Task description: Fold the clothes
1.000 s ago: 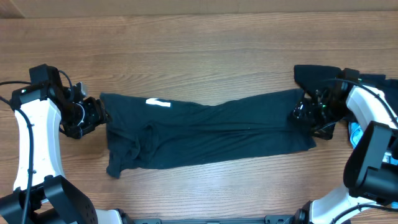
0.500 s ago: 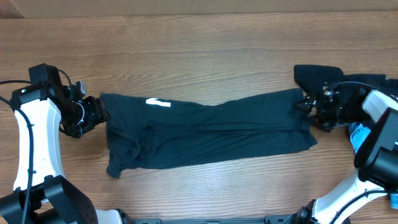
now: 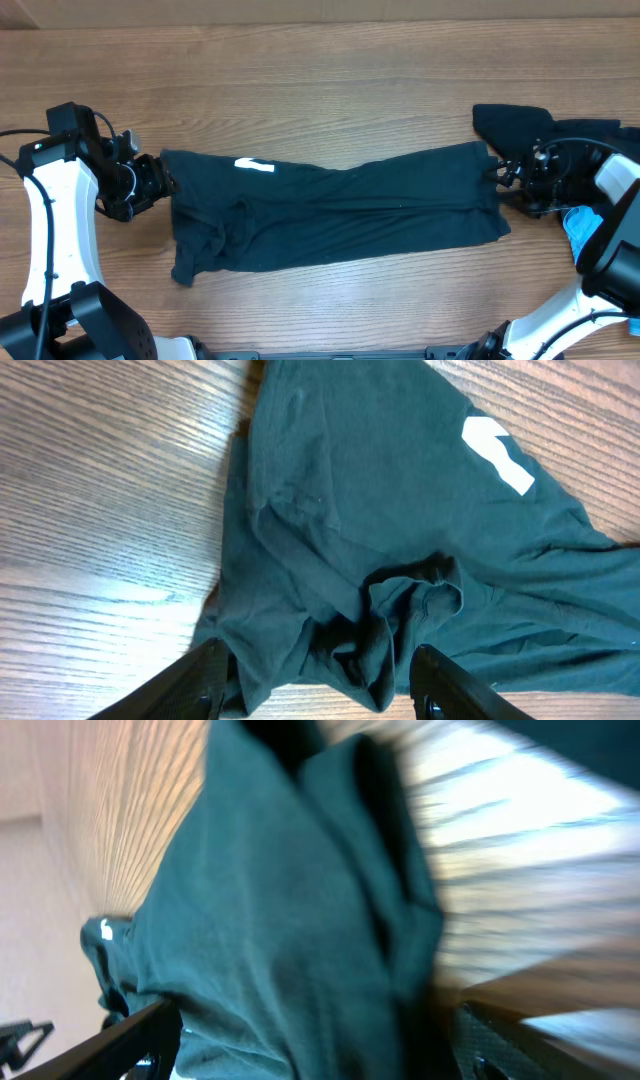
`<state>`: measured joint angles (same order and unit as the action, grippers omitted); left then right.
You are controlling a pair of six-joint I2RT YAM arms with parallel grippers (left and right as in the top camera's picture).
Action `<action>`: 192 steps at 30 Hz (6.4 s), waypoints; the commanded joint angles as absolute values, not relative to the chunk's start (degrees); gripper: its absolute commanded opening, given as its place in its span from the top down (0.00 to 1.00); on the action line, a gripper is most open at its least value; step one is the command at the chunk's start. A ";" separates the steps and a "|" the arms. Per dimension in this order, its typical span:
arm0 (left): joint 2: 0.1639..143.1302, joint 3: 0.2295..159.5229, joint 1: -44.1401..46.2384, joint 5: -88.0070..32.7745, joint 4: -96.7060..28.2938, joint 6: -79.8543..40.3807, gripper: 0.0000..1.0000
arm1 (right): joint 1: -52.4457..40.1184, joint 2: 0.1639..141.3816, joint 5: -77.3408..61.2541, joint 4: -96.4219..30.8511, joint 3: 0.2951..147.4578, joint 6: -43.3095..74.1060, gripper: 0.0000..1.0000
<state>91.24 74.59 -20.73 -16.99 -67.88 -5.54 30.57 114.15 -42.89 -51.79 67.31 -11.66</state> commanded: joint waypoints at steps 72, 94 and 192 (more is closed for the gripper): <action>90.32 99.07 -20.60 -17.45 -81.47 -2.55 0.18 | -17.10 93.65 -27.97 -39.79 61.65 26.22 0.96; 91.44 64.31 -20.12 -28.47 -57.01 -6.87 0.00 | -9.78 89.17 -49.93 -39.16 65.65 14.13 0.39; 109.71 130.34 0.40 -1.13 -94.91 -18.79 0.29 | -44.58 105.34 6.07 -30.26 65.69 30.98 0.94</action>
